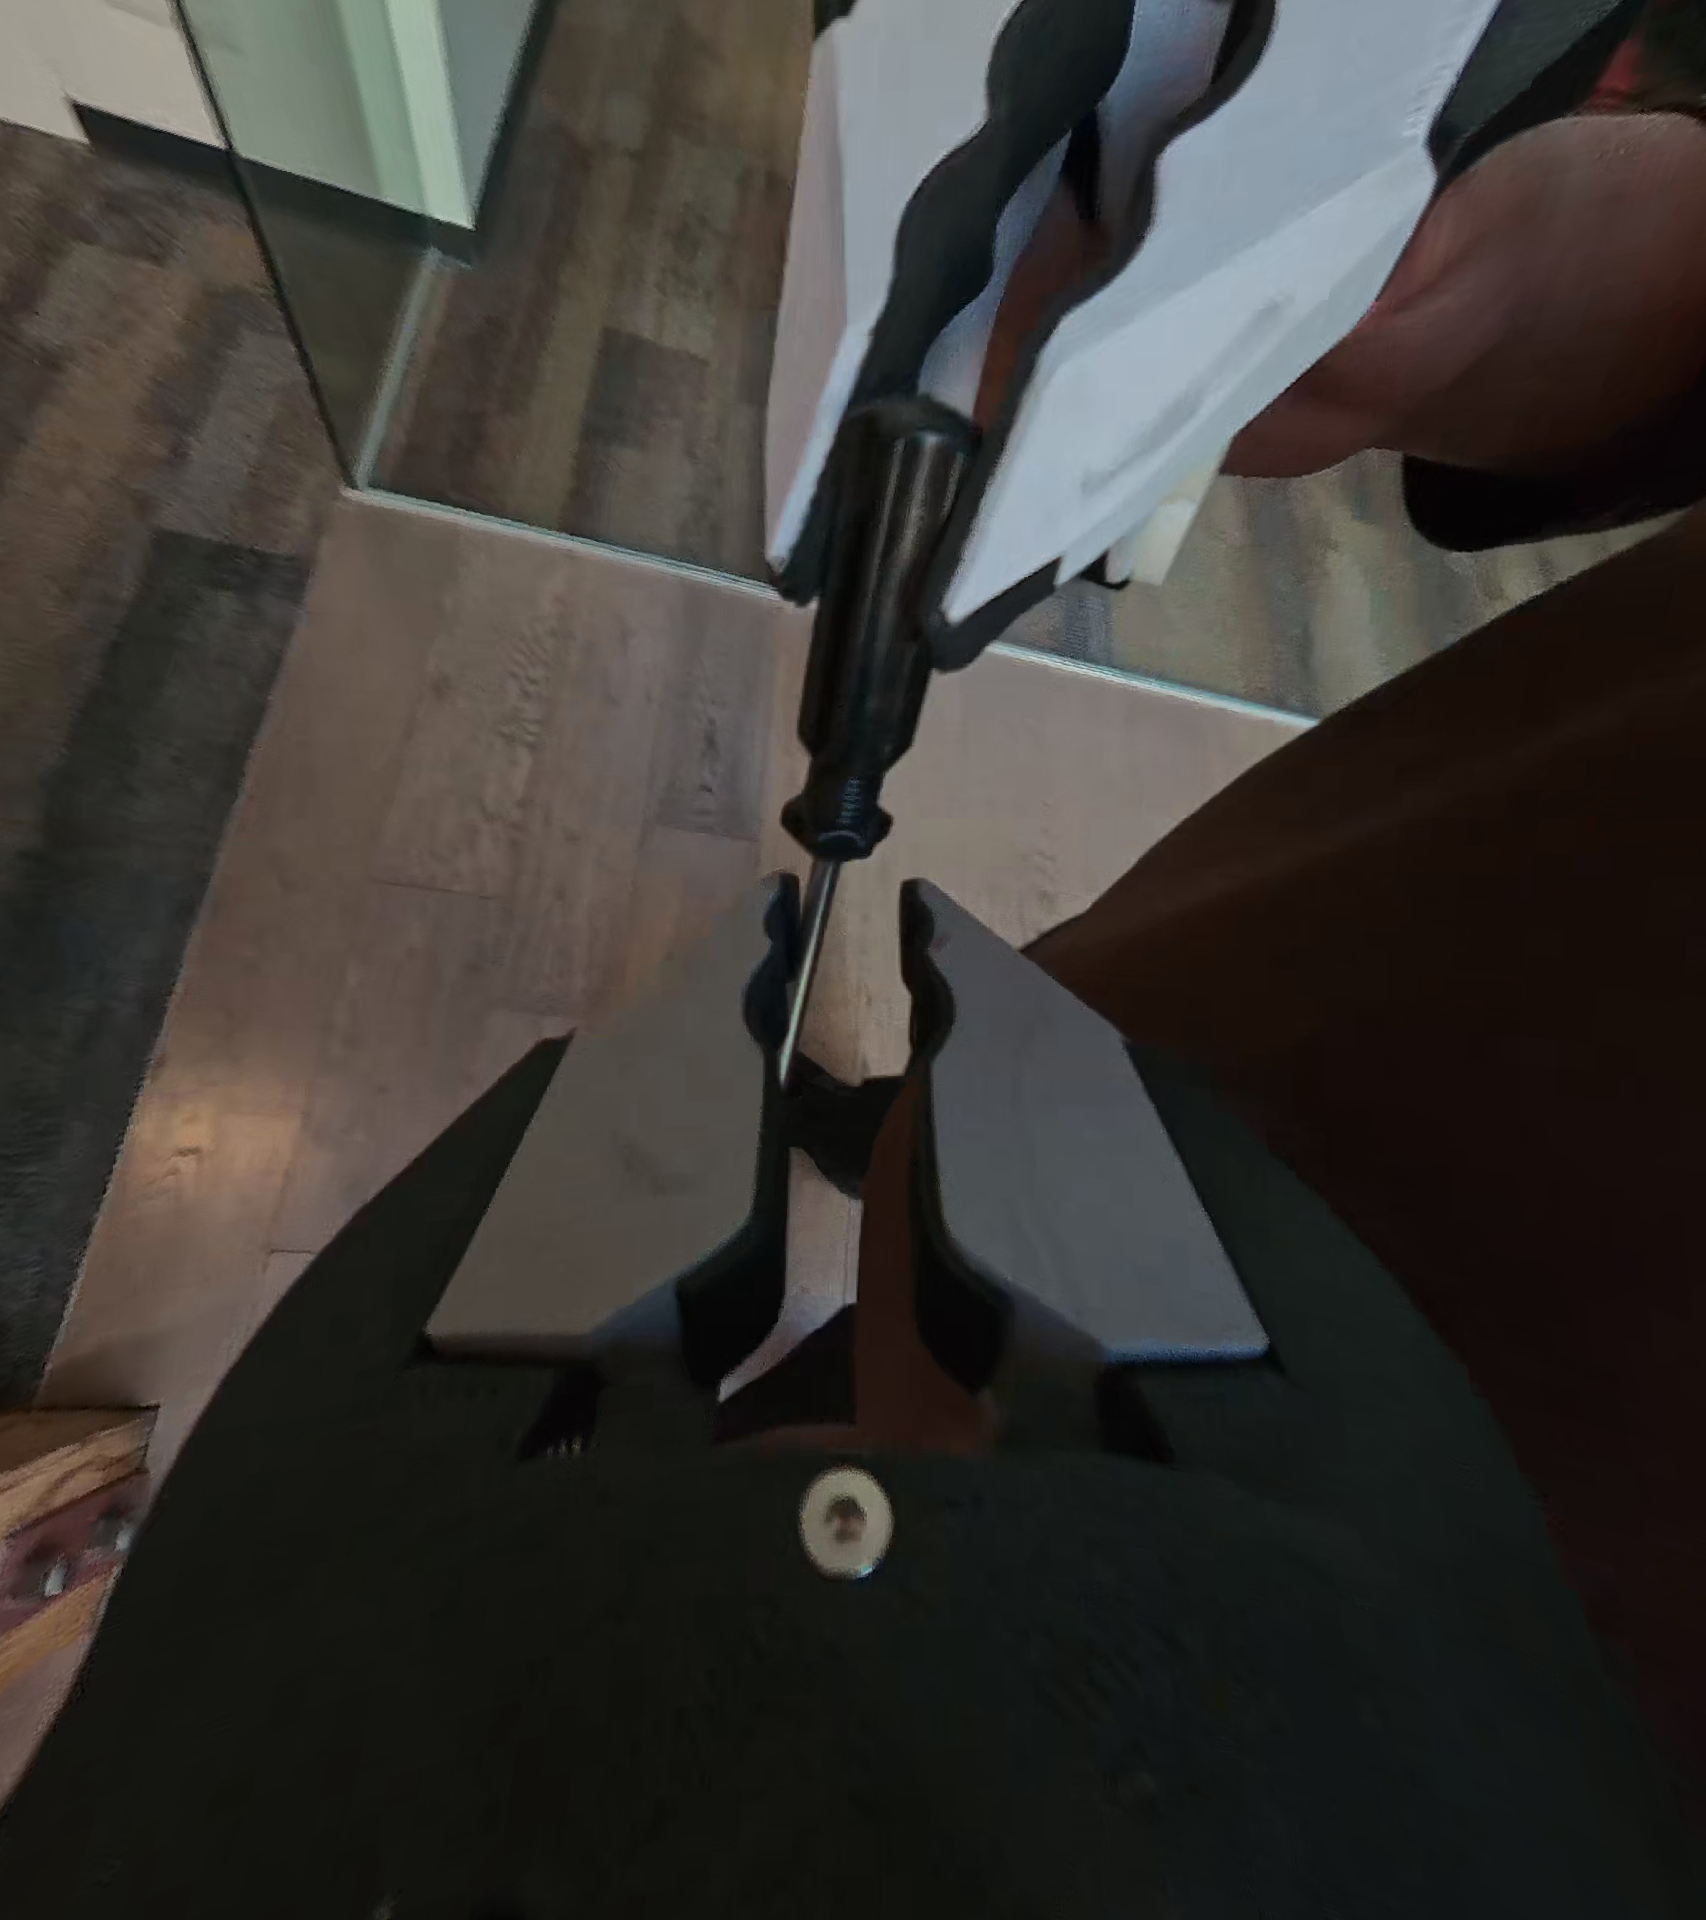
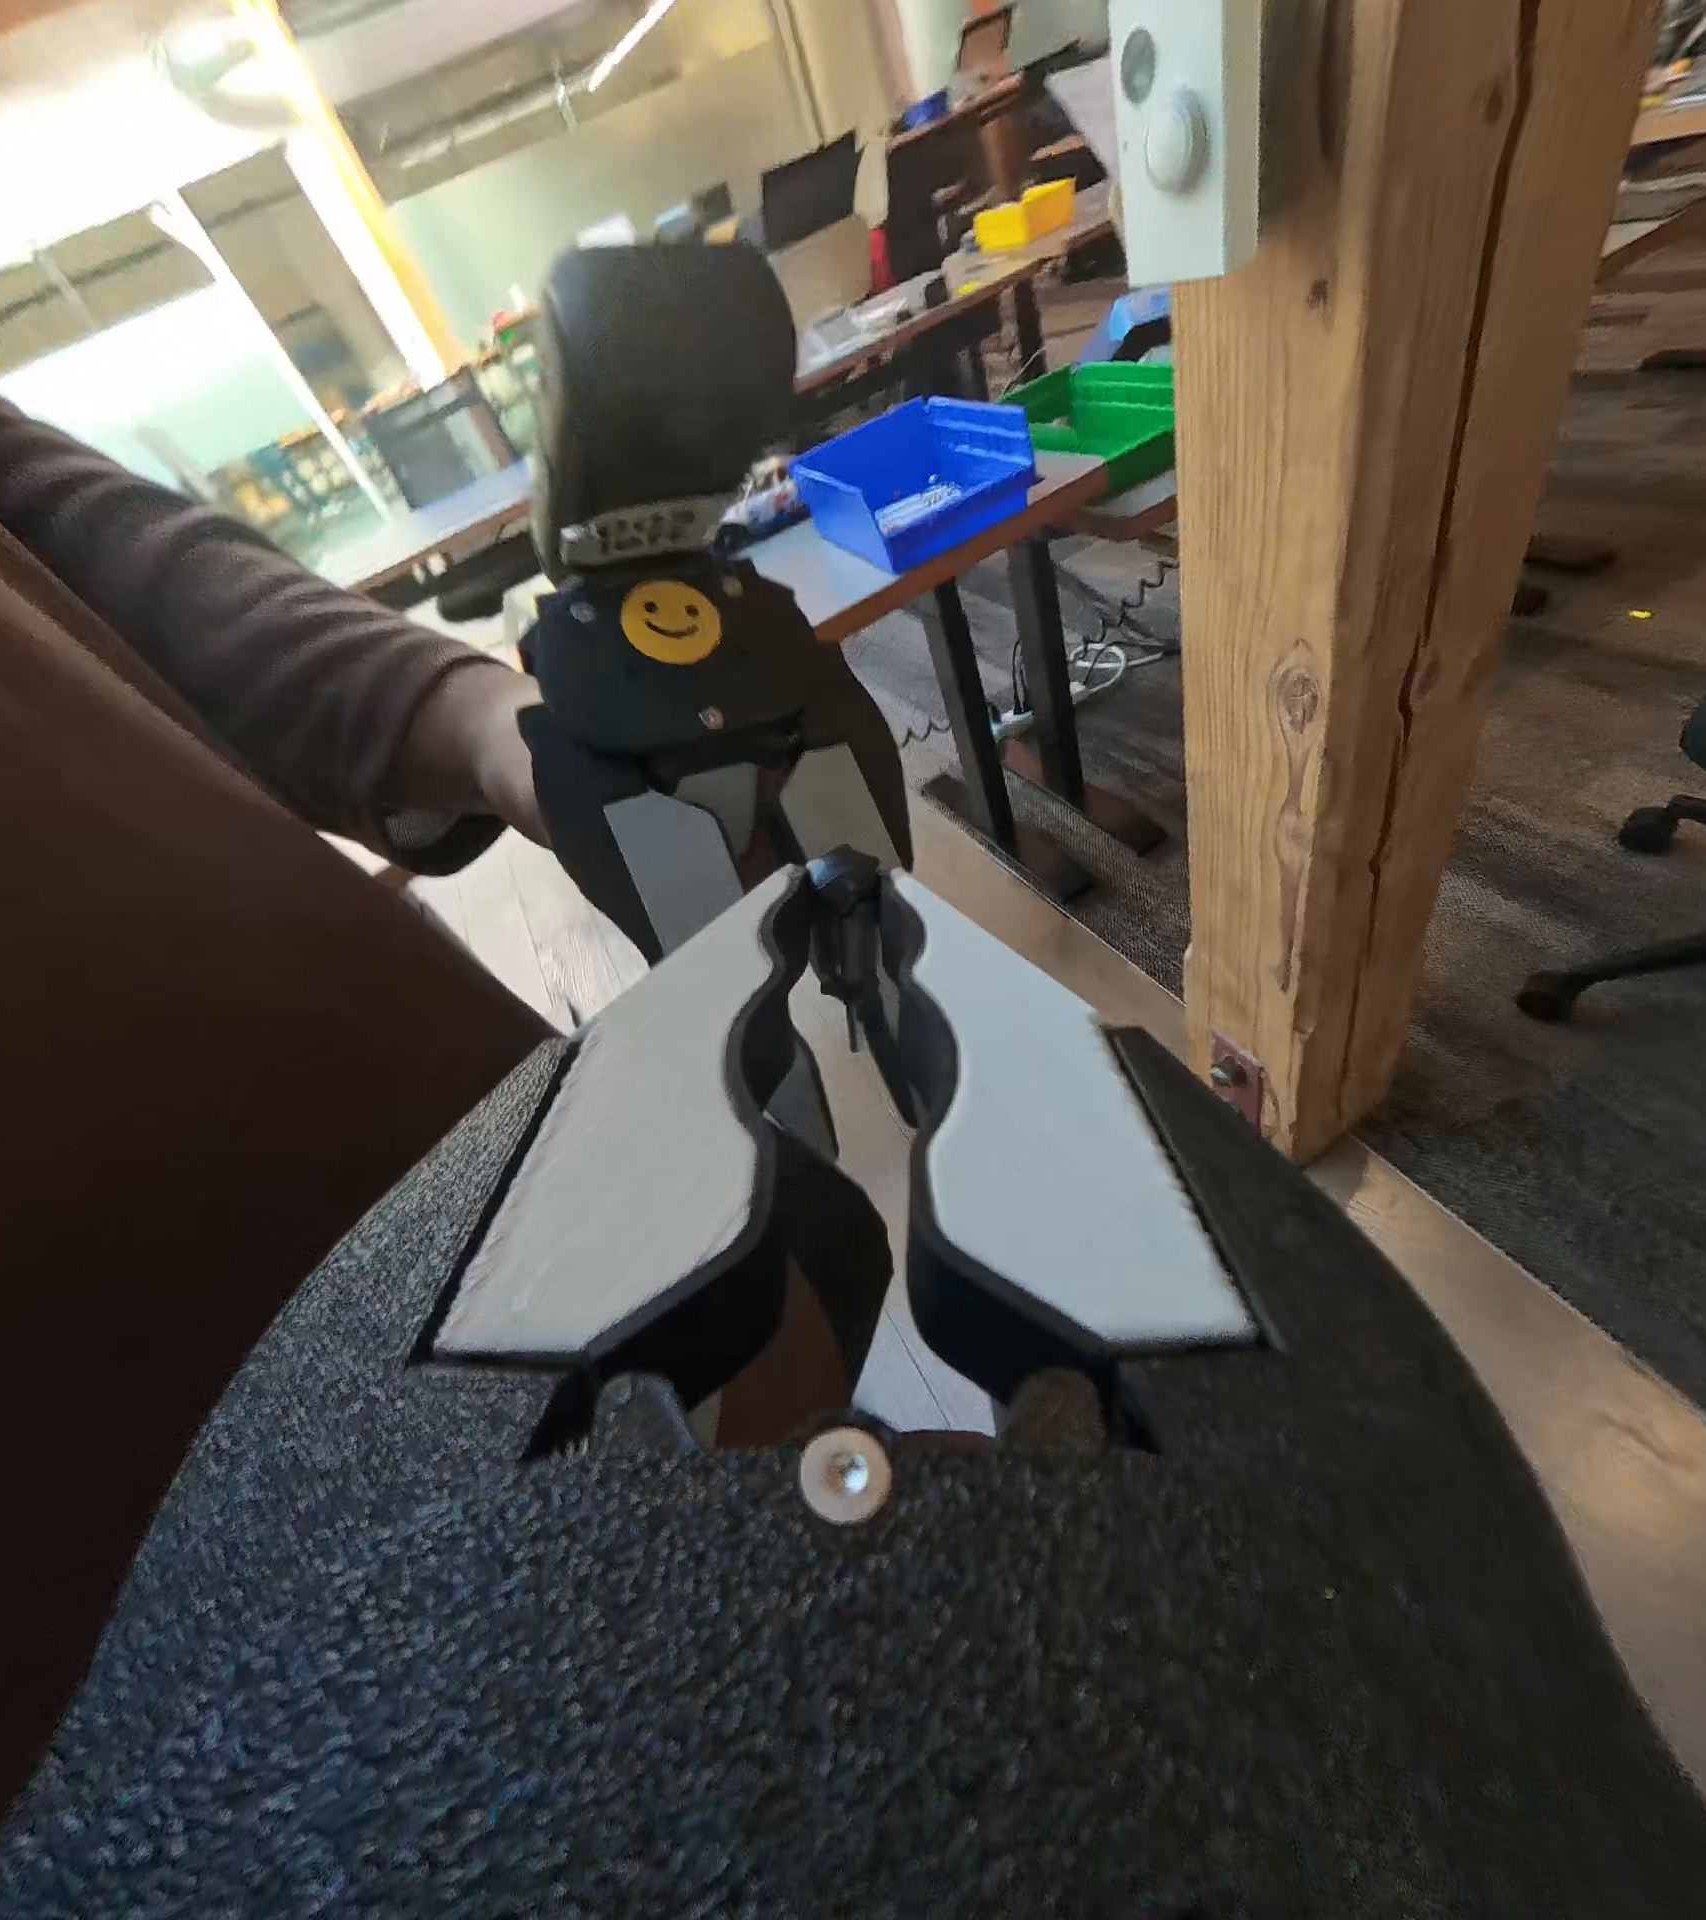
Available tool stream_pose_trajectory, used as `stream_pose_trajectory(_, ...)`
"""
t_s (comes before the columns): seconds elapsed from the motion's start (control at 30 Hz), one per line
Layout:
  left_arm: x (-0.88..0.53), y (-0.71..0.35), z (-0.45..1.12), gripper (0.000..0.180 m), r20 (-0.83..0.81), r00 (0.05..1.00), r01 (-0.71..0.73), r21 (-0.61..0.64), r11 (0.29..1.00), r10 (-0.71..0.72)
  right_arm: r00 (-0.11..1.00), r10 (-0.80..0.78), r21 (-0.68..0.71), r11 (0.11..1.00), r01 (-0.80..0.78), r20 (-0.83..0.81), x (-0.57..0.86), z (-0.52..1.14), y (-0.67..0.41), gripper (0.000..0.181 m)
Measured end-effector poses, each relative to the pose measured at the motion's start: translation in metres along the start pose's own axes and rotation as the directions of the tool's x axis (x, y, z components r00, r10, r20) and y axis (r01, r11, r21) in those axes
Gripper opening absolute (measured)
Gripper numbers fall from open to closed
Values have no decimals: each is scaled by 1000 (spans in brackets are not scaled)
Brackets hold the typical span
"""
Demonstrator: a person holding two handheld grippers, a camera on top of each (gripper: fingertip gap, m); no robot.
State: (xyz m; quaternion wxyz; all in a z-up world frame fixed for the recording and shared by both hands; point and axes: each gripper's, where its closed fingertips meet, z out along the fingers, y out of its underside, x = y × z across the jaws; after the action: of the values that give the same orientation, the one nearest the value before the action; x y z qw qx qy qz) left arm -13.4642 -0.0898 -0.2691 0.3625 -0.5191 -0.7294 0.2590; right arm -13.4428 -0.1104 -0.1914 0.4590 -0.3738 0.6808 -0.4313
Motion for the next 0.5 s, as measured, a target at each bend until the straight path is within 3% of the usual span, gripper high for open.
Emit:
stream_pose_trajectory(0.13, -33, -24, 14, 16, 34, 997, 66, 43, 997, -68, 995, 35, -8, 999, -35, 93, 46, -2, -17, 11)
stream_pose_trajectory(0.3, -99, -37, 22, 0, 83, 992, 88, 86, 992, -95, 989, 50, -29, 999, -46, 139, 100, 13, -29, 11)
stream_pose_trajectory(0.5, -199, -78, 36, 0, -5, 999, 45, 191, 981, -45, 996, 79, -78, 994, -76, 45, 200, 30, -53, 11)
